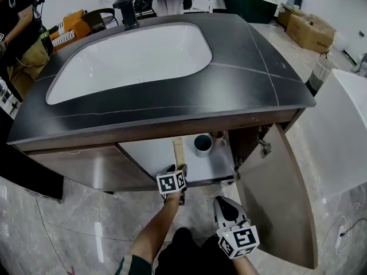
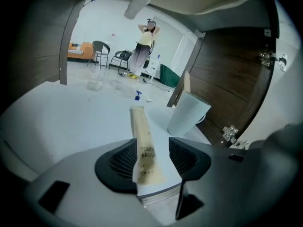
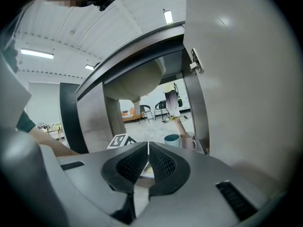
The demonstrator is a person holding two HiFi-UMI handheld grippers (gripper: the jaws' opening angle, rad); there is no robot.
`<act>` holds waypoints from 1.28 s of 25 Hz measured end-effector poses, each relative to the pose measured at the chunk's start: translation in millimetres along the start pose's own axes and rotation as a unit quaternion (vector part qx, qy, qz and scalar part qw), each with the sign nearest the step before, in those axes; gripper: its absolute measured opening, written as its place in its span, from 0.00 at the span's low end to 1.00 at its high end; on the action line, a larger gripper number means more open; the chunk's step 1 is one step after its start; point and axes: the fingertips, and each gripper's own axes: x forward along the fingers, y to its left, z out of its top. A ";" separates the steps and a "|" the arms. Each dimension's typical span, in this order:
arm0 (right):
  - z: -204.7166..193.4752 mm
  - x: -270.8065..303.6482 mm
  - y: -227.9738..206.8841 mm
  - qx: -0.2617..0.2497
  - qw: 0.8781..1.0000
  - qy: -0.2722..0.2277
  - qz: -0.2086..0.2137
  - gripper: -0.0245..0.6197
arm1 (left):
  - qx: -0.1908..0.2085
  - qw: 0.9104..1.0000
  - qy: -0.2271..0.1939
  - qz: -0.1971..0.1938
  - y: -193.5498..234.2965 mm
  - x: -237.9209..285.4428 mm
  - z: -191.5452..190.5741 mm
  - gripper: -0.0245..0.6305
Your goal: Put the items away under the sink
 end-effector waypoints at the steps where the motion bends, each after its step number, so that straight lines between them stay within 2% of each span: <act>1: 3.0 0.9 1.0 0.000 1.000 -0.003 -0.001 0.10 | 0.007 1.000 -0.013 -0.006 -5.4 -6.7 6.3 0.35; 2: 6.3 1.8 1.8 -0.002 1.000 -0.005 -0.004 0.10 | 0.017 0.999 -0.026 -0.015 -12.2 -13.9 12.4 0.35; 3: 9.4 2.2 2.5 -0.003 1.000 -0.007 -0.008 0.10 | 0.031 0.998 -0.040 -0.024 -20.0 -22.0 17.6 0.30; 4: 12.1 2.1 3.6 -0.004 1.000 -0.009 -0.014 0.10 | 0.048 0.997 -0.052 -0.034 -27.9 -31.0 21.5 0.14; 6: 17.3 2.0 7.5 -0.005 1.000 -0.013 -0.020 0.10 | 0.098 0.991 -0.068 -0.053 -44.5 -50.1 27.3 0.05; 10: 41.1 4.1 24.3 0.000 1.000 -0.017 -0.012 0.10 | 0.215 0.968 -0.111 -0.062 -67.1 -98.3 49.1 0.05; 13: 75.8 -4.7 42.5 -0.001 1.000 -0.014 -0.007 0.10 | 0.256 0.956 -0.128 -0.065 -79.5 -138.3 63.8 0.05; 17: 141.1 -31.7 67.7 0.003 1.000 0.001 -0.015 0.10 | 0.257 0.957 -0.116 -0.076 -107.0 -213.2 99.9 0.05; 21: 205.5 -57.3 98.2 0.001 0.999 0.031 -0.004 0.10 | 0.266 0.955 -0.094 -0.089 -140.4 -286.1 132.8 0.05; 27: 316.2 -117.1 137.1 0.009 0.998 0.053 0.010 0.10 | 0.258 0.958 -0.072 -0.103 -199.3 -397.9 196.3 0.05; 32: 396.0 -175.1 169.4 -0.007 0.997 0.074 -0.002 0.10 | 0.241 0.964 -0.065 -0.087 -238.2 -496.3 239.6 0.05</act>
